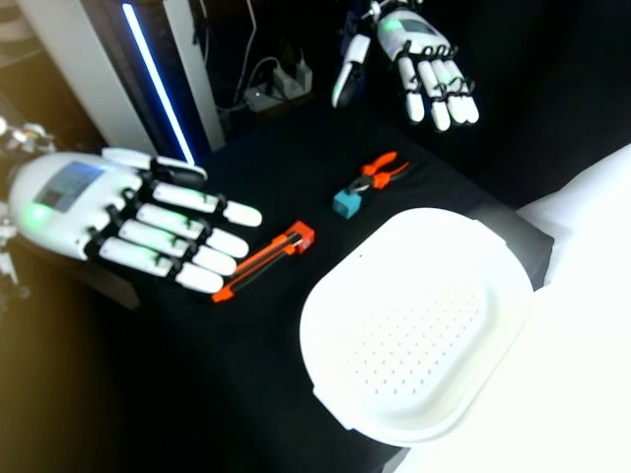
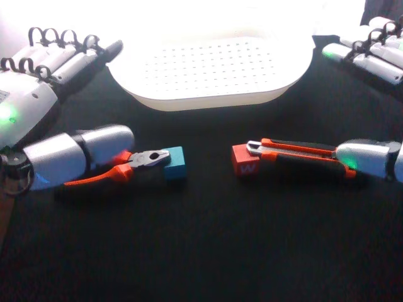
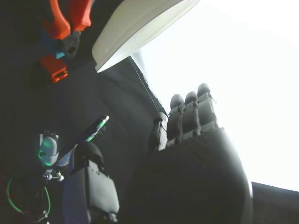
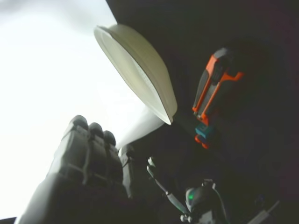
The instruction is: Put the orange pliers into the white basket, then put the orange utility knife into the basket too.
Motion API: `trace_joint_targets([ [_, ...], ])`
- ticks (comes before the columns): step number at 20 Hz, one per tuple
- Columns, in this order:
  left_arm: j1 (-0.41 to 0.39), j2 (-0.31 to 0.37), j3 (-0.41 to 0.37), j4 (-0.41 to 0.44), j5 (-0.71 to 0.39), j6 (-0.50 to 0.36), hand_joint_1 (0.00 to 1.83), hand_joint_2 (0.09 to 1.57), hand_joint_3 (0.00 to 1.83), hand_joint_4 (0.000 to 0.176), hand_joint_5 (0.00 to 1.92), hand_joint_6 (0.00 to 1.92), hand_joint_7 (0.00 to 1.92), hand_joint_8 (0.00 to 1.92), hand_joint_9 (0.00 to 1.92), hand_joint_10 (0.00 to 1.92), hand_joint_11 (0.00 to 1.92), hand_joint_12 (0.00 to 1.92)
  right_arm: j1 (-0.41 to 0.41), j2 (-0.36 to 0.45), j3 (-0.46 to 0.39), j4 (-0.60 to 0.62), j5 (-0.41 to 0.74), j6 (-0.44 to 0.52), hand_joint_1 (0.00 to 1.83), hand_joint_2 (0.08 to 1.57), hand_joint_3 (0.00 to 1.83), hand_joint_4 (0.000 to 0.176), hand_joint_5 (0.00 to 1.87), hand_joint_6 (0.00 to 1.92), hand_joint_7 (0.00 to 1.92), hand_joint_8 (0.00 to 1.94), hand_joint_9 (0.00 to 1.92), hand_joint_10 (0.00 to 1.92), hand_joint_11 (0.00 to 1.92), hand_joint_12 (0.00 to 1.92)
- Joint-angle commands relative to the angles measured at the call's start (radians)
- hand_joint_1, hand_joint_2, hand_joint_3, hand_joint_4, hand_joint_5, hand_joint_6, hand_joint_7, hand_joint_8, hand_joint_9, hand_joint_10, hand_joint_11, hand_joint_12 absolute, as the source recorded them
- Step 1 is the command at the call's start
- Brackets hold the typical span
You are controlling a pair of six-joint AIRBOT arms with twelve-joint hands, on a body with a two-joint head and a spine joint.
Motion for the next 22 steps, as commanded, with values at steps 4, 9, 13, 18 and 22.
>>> trace_joint_targets([
  [4,0.024,-0.042,-0.005,-0.021,-0.116,-0.026,0.09,1.33,0.0,0.023,0.0,0.0,0.0,0.0,0.0,0.0,0.03,0.02,0.013,-0.008,0.006,-0.003,0.125,-0.001,0.12,1.13,0.0,0.0,0.0,0.0,0.0,0.0,0.0,0.0,0.0,0.0],
  [9,0.028,-0.116,0.037,-0.102,-0.023,-0.03,0.31,1.27,0.0,0.045,0.0,0.0,0.05,0.01,0.04,0.01,0.0,0.38,0.013,-0.012,0.007,-0.003,0.124,-0.001,0.09,1.13,0.0,0.0,0.0,0.0,0.0,0.0,0.0,0.0,0.0,0.0],
  [13,0.027,-0.165,0.077,-0.158,0.058,-0.031,0.55,1.24,0.0,0.0,0.19,0.01,0.23,0.01,0.11,0.38,0.0,1.42,0.013,-0.014,0.007,-0.003,0.123,-0.001,0.1,1.13,0.0,0.0,0.0,0.0,0.0,0.0,0.0,0.0,0.0,0.0],
  [18,0.028,-0.201,0.11,-0.204,0.11,-0.031,0.79,1.38,0.0,0.032,0.42,1.54,0.19,1.4,0.05,1.74,0.06,1.85,0.013,-0.014,0.007,-0.003,0.123,-0.001,0.08,1.15,0.01,0.013,0.0,0.0,0.0,0.0,0.0,0.0,0.0,0.0],
  [22,0.011,-0.191,0.107,-0.187,0.064,-0.031,1.3,1.3,0.0,0.013,0.82,1.89,0.97,1.91,1.19,1.92,1.27,1.92,0.012,-0.016,0.007,-0.003,0.123,-0.001,0.08,1.16,0.01,0.0,0.0,0.0,0.0,0.0,0.0,0.0,0.0,0.0],
])
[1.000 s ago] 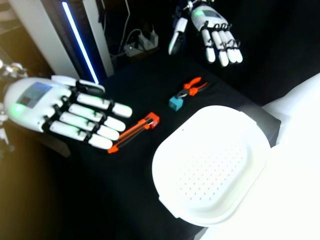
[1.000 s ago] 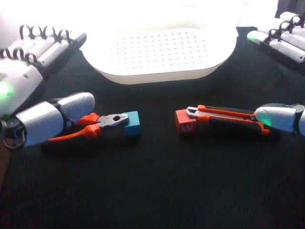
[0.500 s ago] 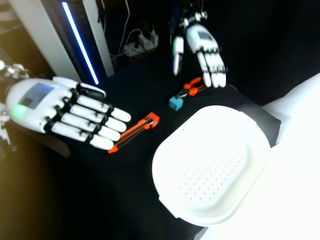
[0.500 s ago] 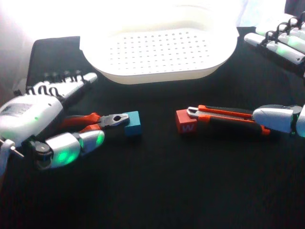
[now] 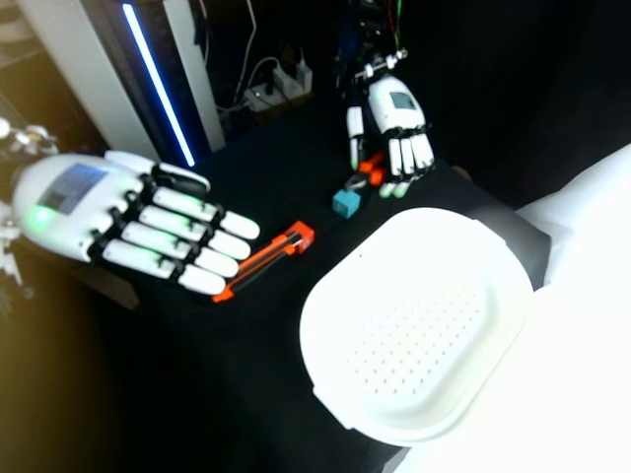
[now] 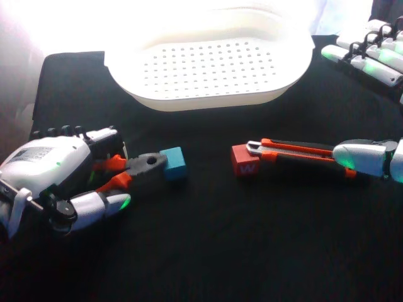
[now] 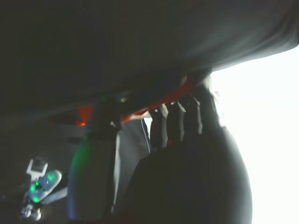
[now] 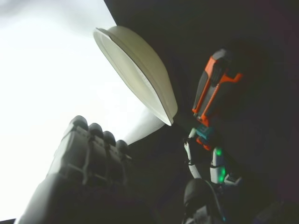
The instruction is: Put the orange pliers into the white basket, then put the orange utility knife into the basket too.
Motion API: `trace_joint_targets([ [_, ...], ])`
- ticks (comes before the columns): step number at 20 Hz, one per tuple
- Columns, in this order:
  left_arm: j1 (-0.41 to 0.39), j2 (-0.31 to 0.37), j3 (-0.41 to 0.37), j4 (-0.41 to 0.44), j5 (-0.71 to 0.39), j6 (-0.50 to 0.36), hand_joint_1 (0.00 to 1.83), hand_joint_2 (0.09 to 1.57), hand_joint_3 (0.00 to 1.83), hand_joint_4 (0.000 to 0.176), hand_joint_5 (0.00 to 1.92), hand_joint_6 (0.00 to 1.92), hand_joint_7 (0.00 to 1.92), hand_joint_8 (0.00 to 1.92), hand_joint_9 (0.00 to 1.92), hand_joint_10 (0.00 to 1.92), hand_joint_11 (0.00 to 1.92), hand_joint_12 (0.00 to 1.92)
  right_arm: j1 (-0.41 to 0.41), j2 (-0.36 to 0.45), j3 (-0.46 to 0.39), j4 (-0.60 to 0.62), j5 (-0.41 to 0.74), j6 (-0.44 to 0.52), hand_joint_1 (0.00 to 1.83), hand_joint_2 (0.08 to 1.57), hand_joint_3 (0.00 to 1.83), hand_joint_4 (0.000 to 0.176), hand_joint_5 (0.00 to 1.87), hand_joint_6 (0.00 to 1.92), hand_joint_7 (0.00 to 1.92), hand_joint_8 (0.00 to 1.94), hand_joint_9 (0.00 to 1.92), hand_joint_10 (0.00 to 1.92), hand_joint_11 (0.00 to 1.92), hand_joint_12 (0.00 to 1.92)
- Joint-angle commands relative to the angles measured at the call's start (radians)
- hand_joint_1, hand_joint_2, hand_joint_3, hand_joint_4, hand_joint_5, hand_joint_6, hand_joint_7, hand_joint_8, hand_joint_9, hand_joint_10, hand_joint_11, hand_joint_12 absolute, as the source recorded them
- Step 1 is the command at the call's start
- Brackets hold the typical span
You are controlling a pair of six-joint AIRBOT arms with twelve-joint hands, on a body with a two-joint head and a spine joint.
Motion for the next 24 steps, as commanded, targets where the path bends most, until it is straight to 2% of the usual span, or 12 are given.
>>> trace_joint_targets([
  [1,-0.02,0.018,-0.005,0.053,-0.152,-0.011,1.29,1.31,0.0,0.024,1.06,1.92,1.24,1.92,1.44,1.92,1.5,1.92,0.011,-0.002,0.002,-0.006,0.123,-0.001,0.06,1.16,0.01,0.0,0.0,0.0,0.0,0.0,0.0,0.0,0.0,0.0],
  [3,-0.036,0.046,-0.024,0.094,-0.223,-0.011,1.29,1.32,0.0,0.024,1.14,1.92,1.37,1.92,1.57,1.92,1.62,1.92,0.011,-0.002,0.002,-0.006,0.122,-0.001,0.01,1.16,0.01,0.0,0.0,0.0,0.0,0.0,0.0,0.0,0.0,0.0],
  [6,-0.076,0.078,-0.036,0.154,-0.279,-0.011,1.42,1.26,0.0,0.017,1.17,1.92,1.33,1.92,1.56,1.92,1.63,1.92,0.011,-0.002,0.002,-0.006,0.122,-0.001,0.0,1.17,0.0,0.0,0.0,0.0,0.0,0.0,0.0,0.0,0.0,0.0],
  [9,-0.187,0.07,0.012,0.194,-0.208,-0.011,1.43,1.23,0.0,0.013,1.12,1.92,1.38,1.92,1.59,1.92,1.65,1.92,0.011,-0.007,0.003,-0.008,0.117,-0.001,0.0,1.17,0.01,0.0,0.0,0.0,0.0,0.0,0.0,0.0,0.0,0.0],
  [14,-0.421,-0.051,0.187,0.206,0.072,-0.01,1.24,1.28,0.01,0.003,1.06,1.92,1.28,1.92,1.45,1.92,1.55,1.92,0.011,-0.028,0.01,-0.037,0.09,0.006,0.0,1.23,0.02,0.0,0.0,0.0,0.0,0.0,0.0,0.0,0.0,0.0],
  [16,-0.518,-0.105,0.264,0.21,0.206,0.022,1.21,1.28,0.0,0.0,1.0,1.92,1.2,1.92,1.36,1.92,1.47,1.92,0.011,-0.03,0.013,-0.061,0.073,0.021,0.11,1.22,0.01,0.0,0.0,0.0,0.0,0.0,0.0,0.0,0.0,0.0],
  [17,-0.569,-0.132,0.299,0.207,0.27,0.063,1.21,1.26,0.0,0.0,0.99,1.92,1.19,1.92,1.34,1.92,1.44,1.92,0.011,-0.033,0.016,-0.071,0.061,0.027,0.11,1.22,0.01,0.005,0.0,0.0,0.0,0.0,0.0,0.0,0.0,0.0],
  [18,-0.613,-0.169,0.335,0.195,0.331,0.1,1.1,1.28,0.0,0.0,0.87,1.92,1.13,1.92,1.28,1.92,1.38,1.92,0.011,-0.036,0.018,-0.08,0.05,0.033,0.12,1.23,0.01,0.033,0.0,0.0,0.0,0.0,0.0,0.0,0.0,0.0],
  [19,-0.635,-0.202,0.374,0.167,0.378,0.134,1.14,1.26,0.0,0.0,0.86,1.92,1.13,1.92,1.3,1.92,1.41,1.92,0.011,-0.042,0.022,-0.089,0.041,0.042,0.12,1.23,0.01,0.041,0.0,0.0,0.0,0.0,0.0,0.0,0.0,0.0],
  [20,-0.659,-0.249,0.431,0.124,0.441,0.178,1.23,1.26,0.0,0.0,0.93,1.92,1.15,1.92,1.31,1.92,1.43,1.92,0.012,-0.049,0.029,-0.107,0.026,0.061,0.09,1.23,0.01,0.029,0.0,0.0,0.0,0.0,0.0,0.0,0.0,0.0],
  [23,-0.662,-0.338,0.56,0.02,0.546,0.194,1.3,1.27,0.0,0.0,0.93,1.92,1.2,1.92,1.37,1.92,1.49,1.92,0.012,-0.067,0.042,-0.135,0.015,0.088,0.09,1.23,0.0,0.025,0.0,0.0,0.0,0.0,0.0,0.0,0.0,0.0],
  [24,-0.656,-0.355,0.59,-0.008,0.569,0.194,1.26,1.24,0.0,0.0,0.88,1.92,1.07,1.92,1.21,1.92,1.33,1.92,0.012,-0.069,0.043,-0.141,0.014,0.094,0.15,1.22,0.0,0.02,0.0,0.0,0.0,0.0,0.0,0.0,0.0,0.0],
])
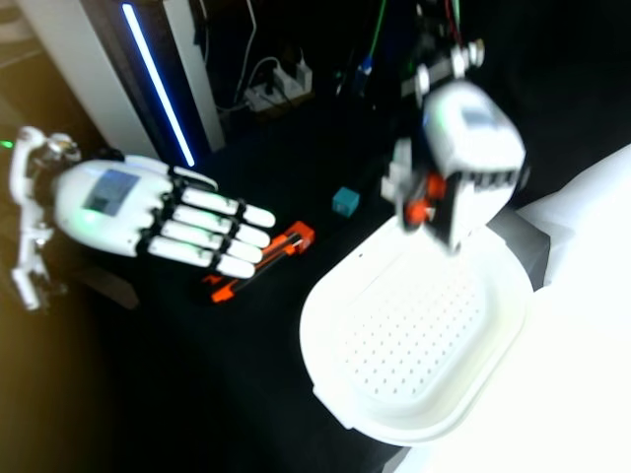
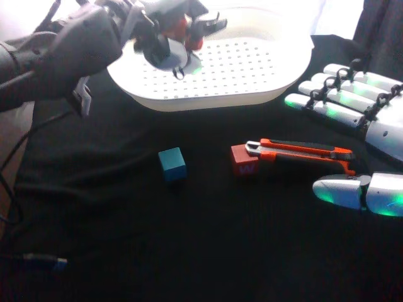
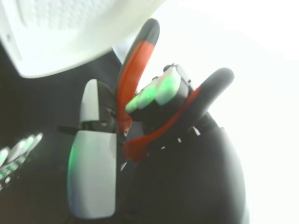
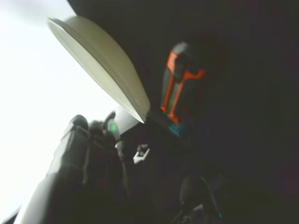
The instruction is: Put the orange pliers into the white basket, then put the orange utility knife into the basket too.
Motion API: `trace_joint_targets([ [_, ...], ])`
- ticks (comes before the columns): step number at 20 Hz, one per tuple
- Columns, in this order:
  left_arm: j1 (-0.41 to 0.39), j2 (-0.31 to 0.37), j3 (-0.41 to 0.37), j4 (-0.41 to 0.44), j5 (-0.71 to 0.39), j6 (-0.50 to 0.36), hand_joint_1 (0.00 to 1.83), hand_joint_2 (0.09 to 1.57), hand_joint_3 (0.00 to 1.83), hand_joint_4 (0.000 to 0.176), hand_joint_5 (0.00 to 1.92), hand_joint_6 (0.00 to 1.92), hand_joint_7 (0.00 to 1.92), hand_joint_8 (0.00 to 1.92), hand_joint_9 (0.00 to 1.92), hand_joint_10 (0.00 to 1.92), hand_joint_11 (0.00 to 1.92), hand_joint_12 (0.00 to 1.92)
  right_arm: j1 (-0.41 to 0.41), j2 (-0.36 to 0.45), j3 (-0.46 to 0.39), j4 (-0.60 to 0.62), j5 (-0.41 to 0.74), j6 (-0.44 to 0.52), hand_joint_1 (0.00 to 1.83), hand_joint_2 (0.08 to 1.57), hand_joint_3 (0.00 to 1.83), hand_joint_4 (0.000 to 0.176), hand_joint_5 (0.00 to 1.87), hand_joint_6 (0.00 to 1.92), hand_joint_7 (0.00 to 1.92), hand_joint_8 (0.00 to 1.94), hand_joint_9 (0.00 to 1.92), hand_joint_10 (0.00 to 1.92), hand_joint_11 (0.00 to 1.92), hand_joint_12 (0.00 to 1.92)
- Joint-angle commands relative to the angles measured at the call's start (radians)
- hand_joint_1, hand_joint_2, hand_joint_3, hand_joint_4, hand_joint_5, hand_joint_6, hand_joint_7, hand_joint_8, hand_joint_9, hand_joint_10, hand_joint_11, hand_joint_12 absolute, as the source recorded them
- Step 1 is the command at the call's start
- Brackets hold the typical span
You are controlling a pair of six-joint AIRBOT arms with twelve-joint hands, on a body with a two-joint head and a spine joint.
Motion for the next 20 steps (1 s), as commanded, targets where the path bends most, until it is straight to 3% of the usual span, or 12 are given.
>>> trace_joint_targets([
  [1,-0.006,-0.005,0.026,-0.024,-0.084,-0.002,1.2,1.23,0.0,0.0,0.81,1.92,0.99,1.92,1.13,1.92,1.26,1.92,0.012,0.002,0.003,-0.006,0.12,0.01,0.18,1.22,0.0,0.021,0.0,0.0,0.0,0.0,0.0,0.0,0.0,0.0],
  [4,0.02,-0.03,0.072,-0.091,-0.05,-0.002,1.03,1.37,0.01,0.001,0.5,1.81,0.52,1.77,0.46,1.88,0.58,1.92,0.012,0.002,0.003,-0.011,0.12,0.017,0.21,1.23,0.0,0.04,0.0,0.0,0.0,0.0,0.0,0.0,0.0,0.0],
  [6,0.033,-0.038,0.085,-0.119,-0.041,-0.002,0.87,1.35,0.0,0.039,0.55,1.63,0.35,0.98,0.25,1.29,0.11,1.77,0.012,0.002,0.003,-0.011,0.12,0.017,0.23,1.23,0.0,0.031,0.0,0.0,0.0,0.0,0.0,0.0,0.0,0.0],
  [7,0.038,-0.042,0.09,-0.127,-0.037,-0.002,0.9,1.28,0.0,0.0,0.32,1.05,0.35,0.74,0.22,1.13,0.03,1.71,0.012,0.002,0.003,-0.011,0.12,0.017,0.25,1.23,0.0,0.027,0.0,0.0,0.0,0.0,0.0,0.0,0.0,0.0],
  [8,0.041,-0.046,0.094,-0.13,-0.033,-0.002,0.87,1.25,0.0,0.0,0.32,0.61,0.37,0.4,0.2,0.9,0.01,1.59,0.012,0.002,0.003,-0.011,0.12,0.017,0.25,1.23,0.0,0.026,0.0,0.0,0.0,0.0,0.0,0.0,0.0,0.0],
  [10,0.044,-0.05,0.097,-0.134,-0.03,-0.002,0.73,1.24,0.0,0.0,0.33,0.17,0.38,0.06,0.26,0.53,0.0,1.47,0.012,0.002,0.003,-0.011,0.12,0.018,0.24,1.23,0.0,0.036,0.0,0.0,0.0,0.0,0.0,0.0,0.0,0.0],
  [13,0.046,-0.05,0.096,-0.134,-0.03,-0.002,0.57,1.25,0.0,0.06,0.21,0.0,0.22,0.0,0.24,0.11,0.0,1.09,0.012,0.002,0.004,-0.011,0.121,0.018,0.22,1.24,0.0,0.042,0.0,0.0,0.0,0.0,0.0,0.0,0.0,0.0],
  [14,0.048,-0.047,0.093,-0.134,-0.033,-0.002,0.47,1.24,0.0,0.097,0.09,0.0,0.09,0.01,0.09,0.02,0.0,0.51,0.012,0.002,0.004,-0.011,0.121,0.019,0.22,1.24,0.0,0.032,0.0,0.0,0.0,0.0,0.0,0.0,0.0,0.0],
  [15,0.052,-0.036,0.081,-0.134,-0.046,-0.002,0.41,1.24,0.0,0.11,0.03,0.01,0.02,0.0,0.02,0.0,0.0,0.1,0.012,0.002,0.004,-0.011,0.121,0.019,0.23,1.24,0.0,0.034,0.0,0.0,0.0,0.0,0.0,0.0,0.0,0.0],
  [17,0.062,0.017,0.009,-0.097,-0.115,-0.002,0.28,1.18,0.0,0.157,0.0,0.0,0.0,0.0,0.0,0.0,0.0,0.0,0.012,0.004,0.003,-0.011,0.121,0.026,0.24,1.23,0.0,0.028,0.0,0.0,0.0,0.0,0.0,0.0,0.0,0.0],
  [19,0.08,0.098,-0.097,-0.03,-0.218,-0.014,0.22,1.16,0.0,0.149,0.0,0.0,0.0,0.0,0.0,0.0,0.0,0.0,0.012,0.005,0.002,-0.011,0.121,0.031,0.24,1.23,0.0,0.036,0.0,0.0,0.0,0.0,0.0,0.0,0.0,0.0],
  [20,0.095,0.146,-0.154,0.02,-0.276,-0.049,0.3,1.17,0.0,0.078,0.0,0.0,0.0,0.0,0.0,0.0,0.0,0.0,0.012,0.006,0.001,-0.011,0.121,0.032,0.22,1.22,0.0,0.028,0.0,0.0,0.0,0.0,0.0,0.0,0.0,0.0],
])
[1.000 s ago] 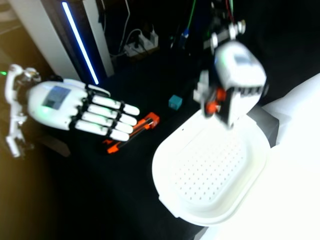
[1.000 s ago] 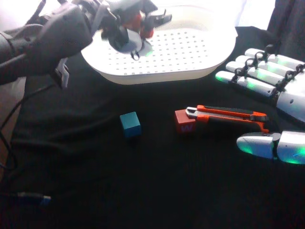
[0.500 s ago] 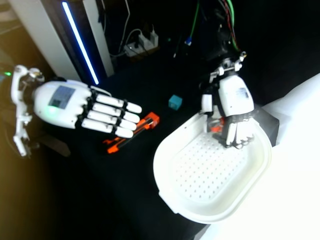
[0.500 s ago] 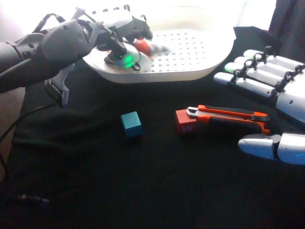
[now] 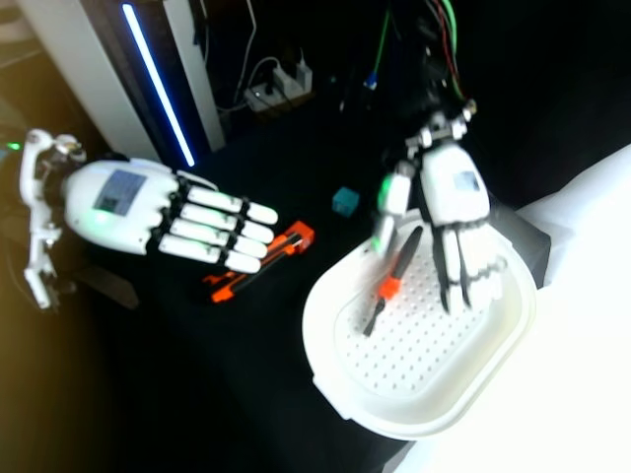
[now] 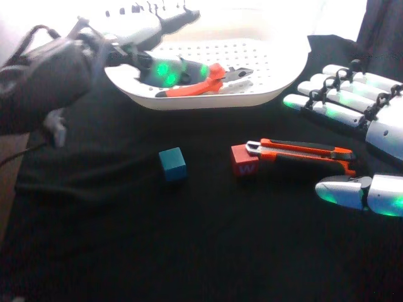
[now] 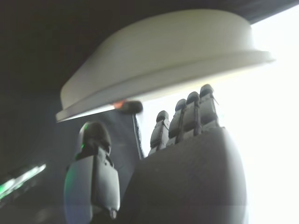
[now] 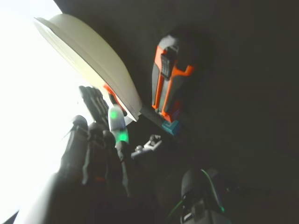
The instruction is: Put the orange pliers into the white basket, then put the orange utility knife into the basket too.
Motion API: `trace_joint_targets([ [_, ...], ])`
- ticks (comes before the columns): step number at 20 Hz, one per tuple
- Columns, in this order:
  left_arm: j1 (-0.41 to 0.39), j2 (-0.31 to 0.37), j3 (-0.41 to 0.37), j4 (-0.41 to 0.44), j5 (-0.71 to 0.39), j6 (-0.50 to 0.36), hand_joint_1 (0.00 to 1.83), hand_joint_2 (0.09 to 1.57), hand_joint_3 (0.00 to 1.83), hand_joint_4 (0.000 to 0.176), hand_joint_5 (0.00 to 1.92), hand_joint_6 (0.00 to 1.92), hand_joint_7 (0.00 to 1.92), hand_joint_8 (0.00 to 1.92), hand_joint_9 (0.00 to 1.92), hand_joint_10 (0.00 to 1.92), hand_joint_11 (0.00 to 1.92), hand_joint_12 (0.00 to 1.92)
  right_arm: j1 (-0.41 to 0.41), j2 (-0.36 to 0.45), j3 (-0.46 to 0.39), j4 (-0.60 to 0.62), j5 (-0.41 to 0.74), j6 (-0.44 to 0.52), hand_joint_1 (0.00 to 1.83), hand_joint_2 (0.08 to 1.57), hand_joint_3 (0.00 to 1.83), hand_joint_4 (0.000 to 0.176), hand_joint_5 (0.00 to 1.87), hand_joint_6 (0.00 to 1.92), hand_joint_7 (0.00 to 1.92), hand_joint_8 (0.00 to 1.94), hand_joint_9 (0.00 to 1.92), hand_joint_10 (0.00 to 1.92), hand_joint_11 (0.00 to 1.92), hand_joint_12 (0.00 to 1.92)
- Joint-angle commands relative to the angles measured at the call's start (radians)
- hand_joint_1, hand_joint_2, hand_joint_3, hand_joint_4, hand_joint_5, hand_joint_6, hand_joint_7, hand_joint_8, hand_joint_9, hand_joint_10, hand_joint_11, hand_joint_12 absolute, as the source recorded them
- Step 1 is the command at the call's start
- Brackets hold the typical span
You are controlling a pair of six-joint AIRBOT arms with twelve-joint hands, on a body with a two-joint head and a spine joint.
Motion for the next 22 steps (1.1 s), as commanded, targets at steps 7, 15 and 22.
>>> trace_joint_targets([
  [7,0.247,0.329,-0.365,0.215,-0.68,-0.136,0.22,1.18,0.01,0.171,0.0,0.0,0.0,0.0,0.0,0.0,0.0,0.0,0.013,-0.032,0.039,0.049,0.095,0.005,0.18,1.24,0.0,0.014,0.0,0.0,0.0,0.0,0.0,0.0,0.0,0.0],
  [15,0.512,0.361,-0.481,0.187,-1.02,-0.261,0.25,1.22,0.0,0.15,0.0,0.0,0.0,0.0,0.0,0.0,0.0,0.0,0.015,-0.128,0.127,0.144,0.013,0.004,0.3,1.26,0.01,0.0,0.0,0.0,0.0,0.0,0.0,0.0,0.0,0.0],
  [22,0.563,0.358,-0.493,0.166,-1.084,-0.294,0.24,1.26,0.01,0.091,0.0,0.0,0.0,0.0,0.0,0.0,0.0,0.0,0.056,-0.222,0.201,0.148,-0.07,0.004,0.31,1.29,0.0,0.0,0.02,0.01,0.05,0.01,0.06,0.01,0.0,0.16],
])
